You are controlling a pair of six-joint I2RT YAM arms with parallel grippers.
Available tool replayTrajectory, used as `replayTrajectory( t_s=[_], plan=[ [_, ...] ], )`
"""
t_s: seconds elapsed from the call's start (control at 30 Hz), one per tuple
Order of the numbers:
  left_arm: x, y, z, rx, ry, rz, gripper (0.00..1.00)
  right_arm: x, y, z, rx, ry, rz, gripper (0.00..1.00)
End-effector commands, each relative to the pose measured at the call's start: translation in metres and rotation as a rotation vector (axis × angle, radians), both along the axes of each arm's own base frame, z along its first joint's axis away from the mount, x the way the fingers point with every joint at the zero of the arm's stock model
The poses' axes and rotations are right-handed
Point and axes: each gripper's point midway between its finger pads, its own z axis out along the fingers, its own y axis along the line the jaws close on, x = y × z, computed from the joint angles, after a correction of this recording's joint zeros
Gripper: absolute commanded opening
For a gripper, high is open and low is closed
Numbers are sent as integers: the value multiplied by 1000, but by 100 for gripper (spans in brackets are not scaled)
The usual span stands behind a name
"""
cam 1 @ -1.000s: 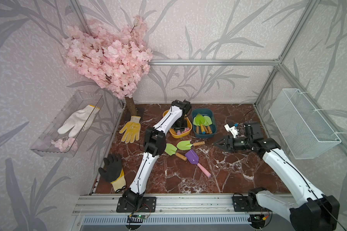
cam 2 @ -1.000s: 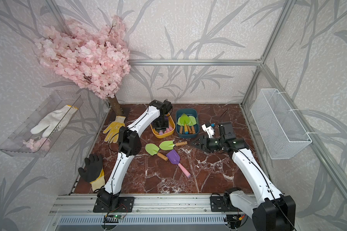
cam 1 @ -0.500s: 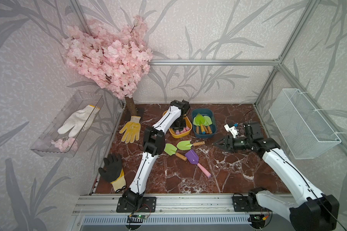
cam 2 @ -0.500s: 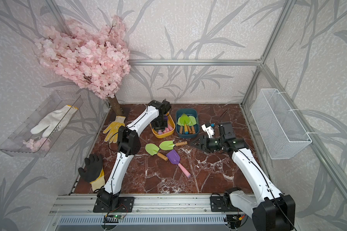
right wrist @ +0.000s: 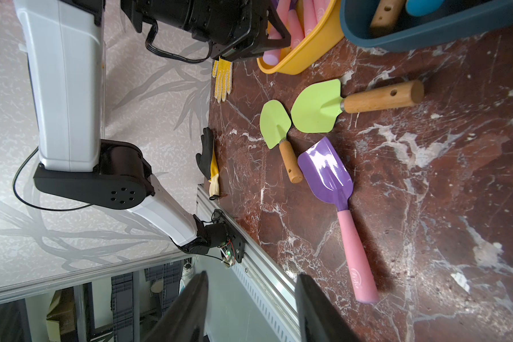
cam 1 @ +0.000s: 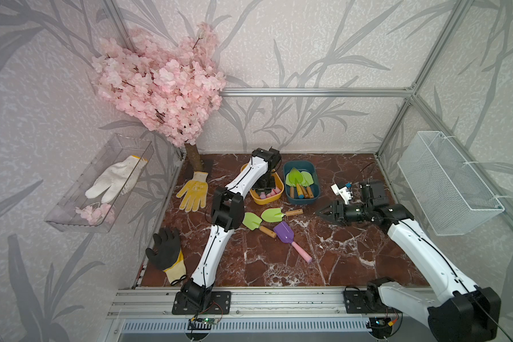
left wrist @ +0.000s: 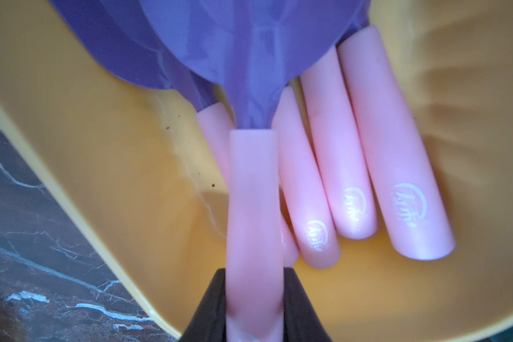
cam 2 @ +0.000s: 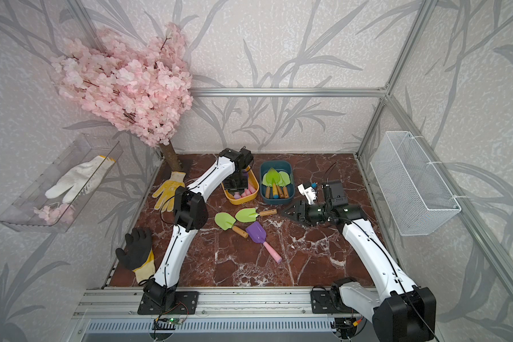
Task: Sort the small shovels by color and place them into the storage box
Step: Place the shovel in the storage box.
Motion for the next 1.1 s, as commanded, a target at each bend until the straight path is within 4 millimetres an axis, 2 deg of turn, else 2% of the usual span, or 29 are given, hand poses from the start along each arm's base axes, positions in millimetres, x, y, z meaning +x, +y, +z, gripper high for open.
replayTrajectory(
  t_s=[0.0, 0.37, 0.53, 1.07],
  plan=[
    [4, 3, -8, 11, 7, -6, 2, -1, 2, 1, 12, -12, 15, 52],
    [3, 3, -15, 10, 24, -5, 10, -1, 2, -2, 12, -7, 16, 52],
    [1, 3, -18, 9, 36, -6, 20, 0, 2, -3, 8, -7, 14, 52],
    [-1, 0, -19, -8, 49, -10, 36, 1, 1, -4, 7, -4, 7, 52]
  ],
)
